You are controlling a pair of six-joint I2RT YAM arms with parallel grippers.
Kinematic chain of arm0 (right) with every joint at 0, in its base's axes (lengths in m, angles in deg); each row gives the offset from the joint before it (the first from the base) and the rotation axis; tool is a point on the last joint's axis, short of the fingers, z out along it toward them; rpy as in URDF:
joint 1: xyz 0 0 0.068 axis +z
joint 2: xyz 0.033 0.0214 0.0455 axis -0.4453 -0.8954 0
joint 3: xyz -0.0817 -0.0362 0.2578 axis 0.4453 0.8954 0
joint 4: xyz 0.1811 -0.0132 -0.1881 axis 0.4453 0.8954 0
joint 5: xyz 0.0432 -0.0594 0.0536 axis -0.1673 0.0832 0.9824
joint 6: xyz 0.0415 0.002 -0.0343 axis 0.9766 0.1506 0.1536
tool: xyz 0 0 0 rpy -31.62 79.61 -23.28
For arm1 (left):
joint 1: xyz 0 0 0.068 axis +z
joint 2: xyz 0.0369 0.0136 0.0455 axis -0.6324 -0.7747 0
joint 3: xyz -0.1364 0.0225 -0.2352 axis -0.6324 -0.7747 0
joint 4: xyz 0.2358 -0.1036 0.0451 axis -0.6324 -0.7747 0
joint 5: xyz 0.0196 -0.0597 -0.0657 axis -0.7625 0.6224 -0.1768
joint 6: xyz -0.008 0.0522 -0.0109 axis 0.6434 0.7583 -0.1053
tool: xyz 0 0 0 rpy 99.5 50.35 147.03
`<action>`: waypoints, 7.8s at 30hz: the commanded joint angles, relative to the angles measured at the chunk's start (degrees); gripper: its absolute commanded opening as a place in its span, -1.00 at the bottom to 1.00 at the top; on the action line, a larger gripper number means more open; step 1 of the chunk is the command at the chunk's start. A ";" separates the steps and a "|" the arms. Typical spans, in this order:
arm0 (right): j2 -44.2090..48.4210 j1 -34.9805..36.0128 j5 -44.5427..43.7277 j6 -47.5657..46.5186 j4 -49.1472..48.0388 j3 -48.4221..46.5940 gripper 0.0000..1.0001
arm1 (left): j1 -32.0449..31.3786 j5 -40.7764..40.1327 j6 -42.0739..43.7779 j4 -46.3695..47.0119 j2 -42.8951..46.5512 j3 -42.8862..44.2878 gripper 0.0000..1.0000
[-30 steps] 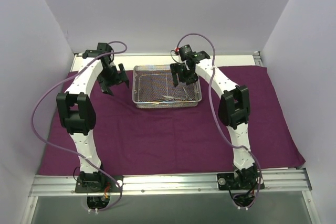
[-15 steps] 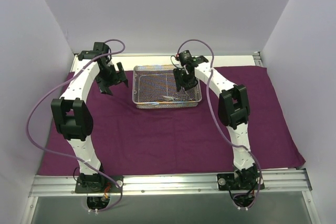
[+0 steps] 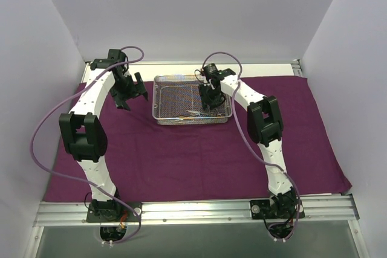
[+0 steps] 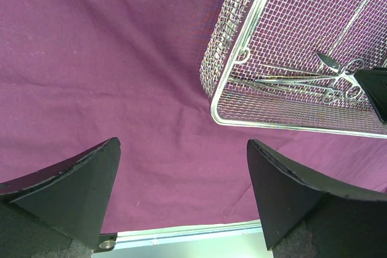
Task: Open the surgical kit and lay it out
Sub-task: Adjust the container in the surgical kit, then pick up the container from the surgical kit, then place the container in the surgical kit, then pick up the medical item from the container.
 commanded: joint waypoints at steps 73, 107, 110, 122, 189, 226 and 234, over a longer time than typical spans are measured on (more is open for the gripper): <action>-1.79 -14.79 -6.37 0.85 2.46 -8.03 0.52 | -11.51 2.45 -3.70 -0.12 -29.90 30.85 0.08; 5.24 0.32 -7.69 0.68 6.76 -19.90 -1.00 | -9.75 -4.49 1.31 0.04 -3.73 13.25 -0.95; 6.38 1.91 -8.92 -0.12 7.29 -18.58 -1.00 | -10.01 -5.02 1.92 1.81 3.12 5.49 -0.95; 22.19 3.14 -12.61 2.16 3.78 6.27 -1.00 | -13.53 -3.79 0.87 6.21 14.74 -14.05 -0.95; 10.95 -12.24 -16.04 -1.08 -4.31 9.55 -0.49 | -45.62 1.84 1.74 11.48 0.59 -15.10 -0.01; 31.69 -6.71 -10.86 18.51 6.77 32.03 -0.42 | -28.83 4.37 2.45 2.16 10.17 -2.45 0.52; 31.79 -5.65 -10.86 20.36 3.96 35.56 -0.33 | -26.98 7.63 2.98 3.22 9.82 -4.12 0.50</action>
